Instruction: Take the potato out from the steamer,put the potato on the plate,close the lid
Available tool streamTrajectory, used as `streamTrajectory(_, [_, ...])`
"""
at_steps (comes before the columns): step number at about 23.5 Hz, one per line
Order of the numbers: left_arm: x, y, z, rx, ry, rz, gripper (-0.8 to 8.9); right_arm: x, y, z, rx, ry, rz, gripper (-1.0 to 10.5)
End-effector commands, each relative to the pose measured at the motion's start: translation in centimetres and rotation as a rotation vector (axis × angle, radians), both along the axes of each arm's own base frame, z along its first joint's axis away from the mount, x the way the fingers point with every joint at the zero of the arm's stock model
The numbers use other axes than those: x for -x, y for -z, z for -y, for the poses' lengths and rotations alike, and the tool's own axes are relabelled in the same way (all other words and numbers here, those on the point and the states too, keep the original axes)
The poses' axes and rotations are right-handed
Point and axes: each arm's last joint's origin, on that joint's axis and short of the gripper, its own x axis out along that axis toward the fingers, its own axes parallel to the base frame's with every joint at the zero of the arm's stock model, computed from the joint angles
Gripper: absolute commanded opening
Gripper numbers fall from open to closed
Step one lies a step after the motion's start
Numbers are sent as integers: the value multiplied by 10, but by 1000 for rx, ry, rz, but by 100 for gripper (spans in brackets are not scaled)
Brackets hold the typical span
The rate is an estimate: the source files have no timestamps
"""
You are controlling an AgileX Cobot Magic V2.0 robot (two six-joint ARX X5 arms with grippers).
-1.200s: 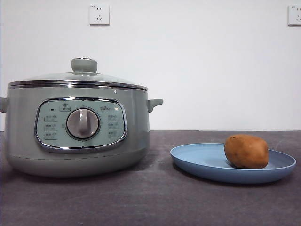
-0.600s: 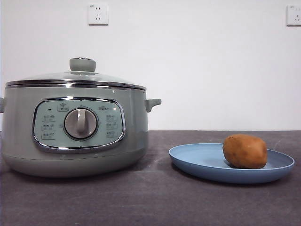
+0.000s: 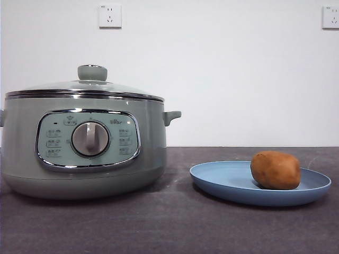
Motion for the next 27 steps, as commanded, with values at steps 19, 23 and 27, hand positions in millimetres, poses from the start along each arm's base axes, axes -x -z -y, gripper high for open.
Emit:
streamTrajectory(19, [-1, 4, 0, 1, -4, -7, -3, 69, 150, 82, 2, 795, 758, -2])
streamTrajectory(23, [-1, 4, 0, 1, -4, -7, -3, 73, 177, 82, -25, 815, 717, -2])
streamTrajectory(27, [-1, 4, 0, 1, -4, -7, -3, 76, 194, 82, -43, 830, 676, -2])
